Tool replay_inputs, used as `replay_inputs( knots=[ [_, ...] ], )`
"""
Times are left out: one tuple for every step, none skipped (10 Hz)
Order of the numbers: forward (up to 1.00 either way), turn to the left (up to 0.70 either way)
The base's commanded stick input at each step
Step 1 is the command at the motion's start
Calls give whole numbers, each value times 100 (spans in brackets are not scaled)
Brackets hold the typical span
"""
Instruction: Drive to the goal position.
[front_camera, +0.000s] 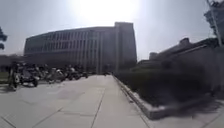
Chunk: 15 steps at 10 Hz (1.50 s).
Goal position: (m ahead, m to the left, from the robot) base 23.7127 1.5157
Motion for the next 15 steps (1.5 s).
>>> replay_inputs(
  knots=[
    [100,8],
    [100,7],
    [100,7],
    [100,6],
    [100,5],
    [100,1],
    [100,0],
    [100,0],
    [100,0],
    [100,0],
    [100,0],
    [100,0],
    [100,0],
    [100,0],
    [100,0]
  ],
)
